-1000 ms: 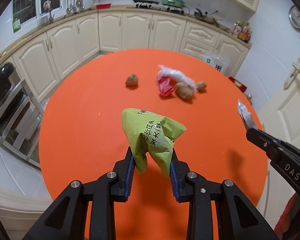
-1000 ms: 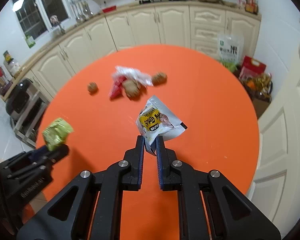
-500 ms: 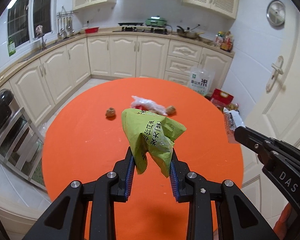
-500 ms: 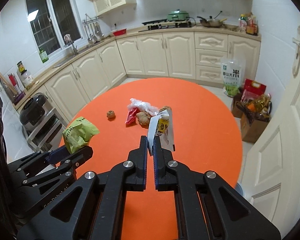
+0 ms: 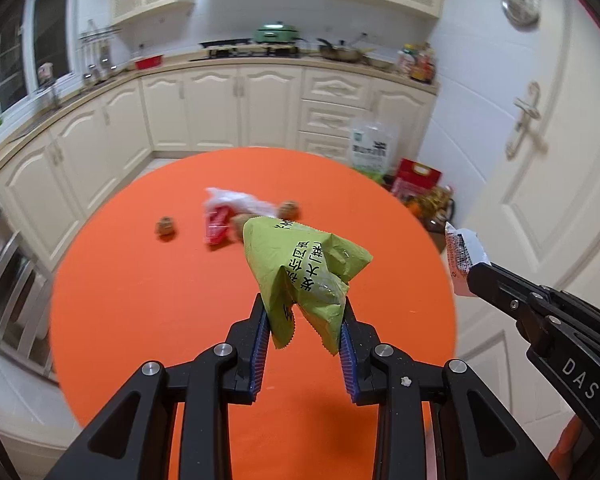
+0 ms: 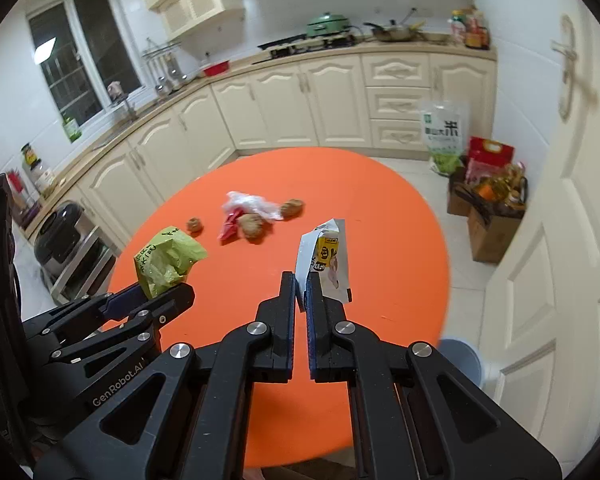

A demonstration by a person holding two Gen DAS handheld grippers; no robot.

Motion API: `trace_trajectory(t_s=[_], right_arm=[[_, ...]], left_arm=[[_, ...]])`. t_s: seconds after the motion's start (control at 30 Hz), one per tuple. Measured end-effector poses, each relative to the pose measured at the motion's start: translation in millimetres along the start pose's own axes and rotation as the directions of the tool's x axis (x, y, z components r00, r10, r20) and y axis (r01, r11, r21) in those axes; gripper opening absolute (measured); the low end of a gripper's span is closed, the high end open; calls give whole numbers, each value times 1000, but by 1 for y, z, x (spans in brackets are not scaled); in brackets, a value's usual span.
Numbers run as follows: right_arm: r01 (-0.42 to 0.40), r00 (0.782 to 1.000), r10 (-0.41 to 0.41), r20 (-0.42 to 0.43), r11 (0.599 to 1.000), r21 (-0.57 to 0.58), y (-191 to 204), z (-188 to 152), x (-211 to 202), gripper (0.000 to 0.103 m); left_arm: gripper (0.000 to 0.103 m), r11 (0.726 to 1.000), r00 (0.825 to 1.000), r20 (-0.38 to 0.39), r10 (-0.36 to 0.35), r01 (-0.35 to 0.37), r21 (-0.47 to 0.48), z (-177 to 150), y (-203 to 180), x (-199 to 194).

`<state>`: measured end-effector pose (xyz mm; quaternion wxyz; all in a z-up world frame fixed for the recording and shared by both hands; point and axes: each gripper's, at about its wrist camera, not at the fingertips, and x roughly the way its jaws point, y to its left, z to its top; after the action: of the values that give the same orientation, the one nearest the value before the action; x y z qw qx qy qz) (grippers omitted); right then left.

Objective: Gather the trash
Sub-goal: 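Carry the green bag and white packet over the blue bin with both tools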

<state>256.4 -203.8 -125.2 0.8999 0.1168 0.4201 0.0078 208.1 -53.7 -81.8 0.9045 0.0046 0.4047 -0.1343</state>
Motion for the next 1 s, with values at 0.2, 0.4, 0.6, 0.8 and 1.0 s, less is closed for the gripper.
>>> trace_trajectory(t_s=[0.2,0.4,0.6,0.8,1.0], right_arm=[[91,996,-92,10,991,94,-60,-10,-22,5],[196,980,-199,-8,959,205,-126,-27,-42,5],[290,956,-288,-53,909,301,-182,-43,-52,5],[347,937,-332,-105,858,378,-225,-60,-50,5],[385,922,-359,-143,832,400,-250,-71,-45,5]], left_arm=[[28,991,995,-44,-90,94,97,5,-51,23],[28,960,977,-123,-175,197,200,10,-111,59],[28,924,961,-186,-207,254,285,15,-160,100],[28,901,944,-254,-210,288,325,18,-195,144],[28,888,923,-337,-186,305,344,25,-225,202]])
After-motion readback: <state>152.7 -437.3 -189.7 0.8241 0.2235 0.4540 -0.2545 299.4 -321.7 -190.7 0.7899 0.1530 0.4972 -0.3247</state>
